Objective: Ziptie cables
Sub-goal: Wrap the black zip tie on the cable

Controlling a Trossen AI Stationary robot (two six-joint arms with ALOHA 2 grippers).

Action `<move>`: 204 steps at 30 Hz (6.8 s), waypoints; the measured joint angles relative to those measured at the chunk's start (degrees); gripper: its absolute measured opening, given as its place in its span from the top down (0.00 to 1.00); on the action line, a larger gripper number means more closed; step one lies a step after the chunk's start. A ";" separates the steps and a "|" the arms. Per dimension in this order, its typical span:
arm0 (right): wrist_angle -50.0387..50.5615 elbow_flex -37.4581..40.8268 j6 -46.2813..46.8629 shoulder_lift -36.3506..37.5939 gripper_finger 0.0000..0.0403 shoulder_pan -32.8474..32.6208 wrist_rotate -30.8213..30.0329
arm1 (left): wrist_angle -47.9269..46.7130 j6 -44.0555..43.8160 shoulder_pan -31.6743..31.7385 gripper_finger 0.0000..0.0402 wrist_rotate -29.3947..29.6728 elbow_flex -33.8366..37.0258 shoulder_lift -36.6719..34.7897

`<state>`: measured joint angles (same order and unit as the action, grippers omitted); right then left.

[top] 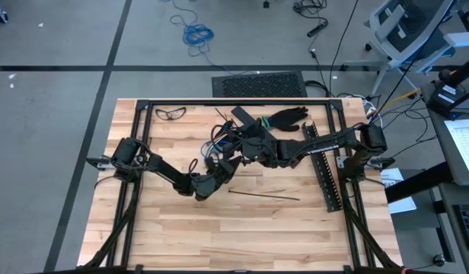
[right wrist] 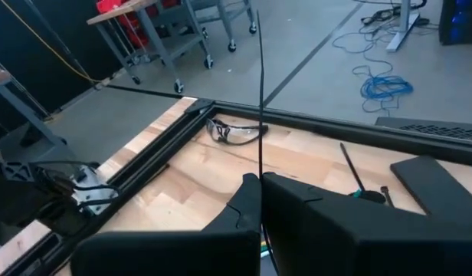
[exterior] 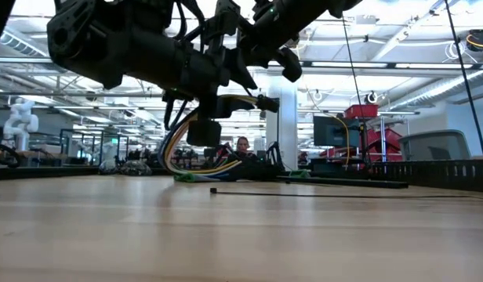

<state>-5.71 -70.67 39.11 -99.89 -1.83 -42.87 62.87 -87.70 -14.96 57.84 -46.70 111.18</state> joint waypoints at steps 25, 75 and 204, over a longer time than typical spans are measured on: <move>-0.50 0.00 -5.06 2.55 1.00 4.87 2.69 | 15.85 13.24 -0.53 0.65 -0.61 -0.76 -0.04; 7.86 -0.09 -3.41 3.80 1.00 6.92 7.41 | 26.61 33.90 -10.92 0.65 -0.09 25.80 -28.16; 46.56 -5.44 0.22 -12.06 0.57 -20.10 25.58 | 0.95 38.60 -10.93 0.65 -14.92 25.99 -33.73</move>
<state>40.86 -76.12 39.33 -111.96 -21.93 -17.29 63.83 -49.10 -25.89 42.92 -20.71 77.45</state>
